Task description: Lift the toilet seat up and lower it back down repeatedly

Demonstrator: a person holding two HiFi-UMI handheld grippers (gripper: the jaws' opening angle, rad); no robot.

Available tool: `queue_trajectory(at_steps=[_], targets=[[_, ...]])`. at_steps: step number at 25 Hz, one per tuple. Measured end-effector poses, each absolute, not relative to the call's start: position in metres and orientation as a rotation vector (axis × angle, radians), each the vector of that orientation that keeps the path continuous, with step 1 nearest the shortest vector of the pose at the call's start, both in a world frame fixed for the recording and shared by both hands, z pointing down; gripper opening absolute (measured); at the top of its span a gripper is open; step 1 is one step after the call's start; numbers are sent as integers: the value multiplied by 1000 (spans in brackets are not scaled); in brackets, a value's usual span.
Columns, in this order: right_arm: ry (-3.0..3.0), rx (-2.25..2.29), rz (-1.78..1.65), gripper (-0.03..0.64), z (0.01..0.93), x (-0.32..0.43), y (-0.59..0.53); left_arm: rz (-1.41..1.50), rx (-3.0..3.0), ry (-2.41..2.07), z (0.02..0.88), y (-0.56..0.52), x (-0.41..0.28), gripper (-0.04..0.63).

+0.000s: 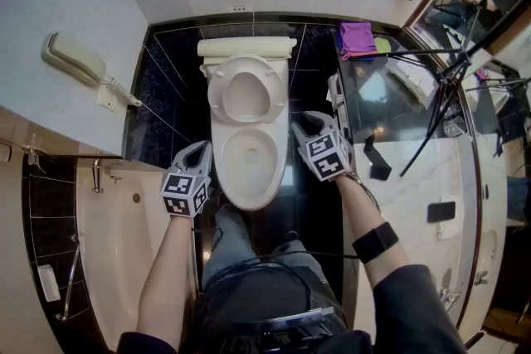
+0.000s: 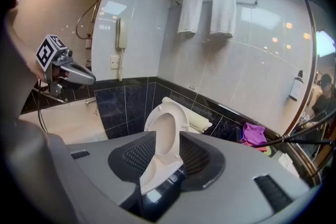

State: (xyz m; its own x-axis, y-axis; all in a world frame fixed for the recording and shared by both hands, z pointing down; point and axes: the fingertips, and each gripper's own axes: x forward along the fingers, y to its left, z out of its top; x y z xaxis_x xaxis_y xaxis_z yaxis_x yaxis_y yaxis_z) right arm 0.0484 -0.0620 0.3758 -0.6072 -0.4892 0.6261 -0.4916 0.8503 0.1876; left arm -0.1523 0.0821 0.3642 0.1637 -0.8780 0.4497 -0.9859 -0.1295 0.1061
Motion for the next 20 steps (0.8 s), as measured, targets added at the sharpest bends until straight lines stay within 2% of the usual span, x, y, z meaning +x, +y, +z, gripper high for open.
queue_trajectory(at_steps=[4,12,20], targets=[[-2248,701,-118,192,401,-5,-121,412,2119,-1773,377,32,-176,0],[-2150,622,-315,195,462,-84,-214,446,2153,-1743,420,-29,-192,0],[-2121,616,-379,195,517,-129,-280,499,2140,-1780,462,-64,-209,0]])
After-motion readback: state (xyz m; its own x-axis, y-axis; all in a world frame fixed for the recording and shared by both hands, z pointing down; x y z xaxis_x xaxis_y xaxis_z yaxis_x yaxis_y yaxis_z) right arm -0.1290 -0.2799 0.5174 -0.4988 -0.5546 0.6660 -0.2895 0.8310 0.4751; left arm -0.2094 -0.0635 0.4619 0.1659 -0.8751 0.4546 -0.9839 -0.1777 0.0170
